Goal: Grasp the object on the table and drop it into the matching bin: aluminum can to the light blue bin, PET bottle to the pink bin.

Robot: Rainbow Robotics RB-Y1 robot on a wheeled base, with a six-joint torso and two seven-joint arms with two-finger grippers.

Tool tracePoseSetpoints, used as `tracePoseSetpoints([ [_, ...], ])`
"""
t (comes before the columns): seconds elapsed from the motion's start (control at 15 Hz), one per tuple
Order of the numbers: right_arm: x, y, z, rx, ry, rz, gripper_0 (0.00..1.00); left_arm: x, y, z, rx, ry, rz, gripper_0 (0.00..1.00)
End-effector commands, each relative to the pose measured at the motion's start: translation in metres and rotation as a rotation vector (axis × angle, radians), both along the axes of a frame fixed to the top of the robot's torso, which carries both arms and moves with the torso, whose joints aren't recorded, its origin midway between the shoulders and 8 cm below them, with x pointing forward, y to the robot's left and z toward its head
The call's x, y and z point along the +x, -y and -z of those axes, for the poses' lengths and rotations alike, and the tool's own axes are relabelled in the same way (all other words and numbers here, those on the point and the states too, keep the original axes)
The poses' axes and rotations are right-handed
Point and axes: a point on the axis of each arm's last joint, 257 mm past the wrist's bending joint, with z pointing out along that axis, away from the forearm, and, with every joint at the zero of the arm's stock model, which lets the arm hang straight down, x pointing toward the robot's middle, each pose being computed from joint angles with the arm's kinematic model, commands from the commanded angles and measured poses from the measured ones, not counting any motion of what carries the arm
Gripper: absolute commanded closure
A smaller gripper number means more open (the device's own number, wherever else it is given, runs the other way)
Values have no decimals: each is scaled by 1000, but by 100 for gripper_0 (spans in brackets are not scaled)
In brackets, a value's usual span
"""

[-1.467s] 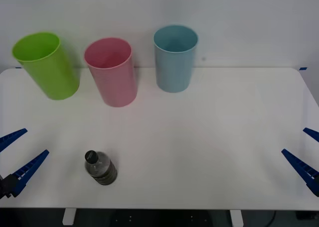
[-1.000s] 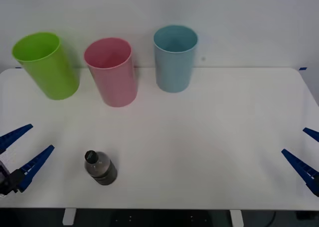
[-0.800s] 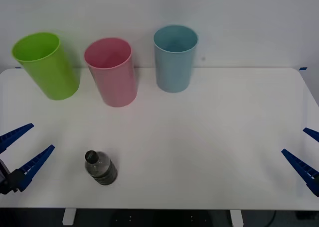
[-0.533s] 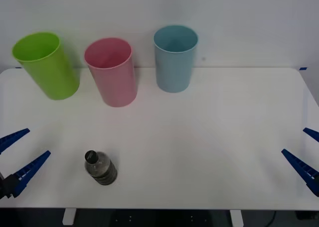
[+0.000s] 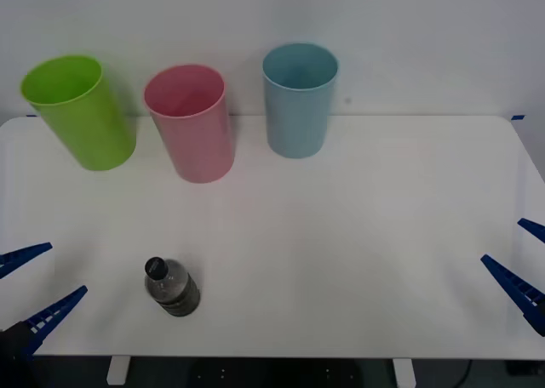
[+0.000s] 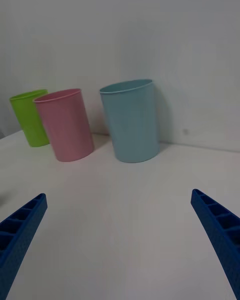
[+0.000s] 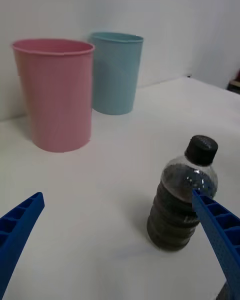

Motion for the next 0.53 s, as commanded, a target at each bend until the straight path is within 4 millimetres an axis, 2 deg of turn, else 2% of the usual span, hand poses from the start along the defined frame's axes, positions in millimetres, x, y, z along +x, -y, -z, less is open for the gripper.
tracePoseSetpoints([
  [0.07,0,0,0,0,0,0,0,-5,3,15,62,-2,16,0],
  [0.53,0,0,0,0,0,0,0,-7,14,50,98,-16,60,0],
])
